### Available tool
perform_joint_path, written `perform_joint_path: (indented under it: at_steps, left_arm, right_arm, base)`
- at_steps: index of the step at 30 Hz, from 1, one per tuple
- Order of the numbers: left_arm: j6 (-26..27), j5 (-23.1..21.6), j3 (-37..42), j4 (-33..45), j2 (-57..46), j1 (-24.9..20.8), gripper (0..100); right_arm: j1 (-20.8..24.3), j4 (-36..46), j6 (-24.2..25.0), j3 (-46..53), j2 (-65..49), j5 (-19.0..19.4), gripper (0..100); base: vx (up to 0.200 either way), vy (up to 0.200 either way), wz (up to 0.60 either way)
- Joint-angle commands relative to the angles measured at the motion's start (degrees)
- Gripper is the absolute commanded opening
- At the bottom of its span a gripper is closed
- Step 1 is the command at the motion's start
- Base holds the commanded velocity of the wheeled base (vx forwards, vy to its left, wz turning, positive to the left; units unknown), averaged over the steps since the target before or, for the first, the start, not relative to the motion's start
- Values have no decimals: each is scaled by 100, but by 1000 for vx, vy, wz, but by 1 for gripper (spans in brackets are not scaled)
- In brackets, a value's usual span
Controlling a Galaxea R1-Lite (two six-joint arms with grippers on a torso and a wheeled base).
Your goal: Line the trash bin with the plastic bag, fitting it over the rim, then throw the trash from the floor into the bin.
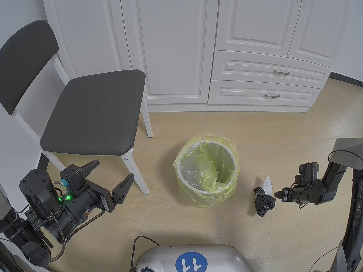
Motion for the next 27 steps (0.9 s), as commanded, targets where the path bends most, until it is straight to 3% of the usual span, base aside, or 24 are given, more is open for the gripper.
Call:
perform_joint_path:
  at_steps: [1,2,4,7,27]
  left_arm:
    - [93,-8,41,-1,1,2,100]
    - [93,1,50,-1,1,2,100]
    - [93,10,103,-1,1,2,100]
    - [101,10,129,-1,10,2,100]
    - [101,10,147,-1,89,20,100]
  right_arm:
    - [12,1982,-148,-1203,-715,76,100]
    - [3,2052,-148,-1229,-715,84,100]
    - [-58,2782,-131,-1519,-645,462,100]
    - [-190,2720,-148,-1554,-294,919,100]
    - [-340,2492,-148,-1915,541,972,100]
  base:
    - [0,0,0]
    - [0,0,0]
    - [0,0,0]
    - [0,0,0]
    - [0,0,0]
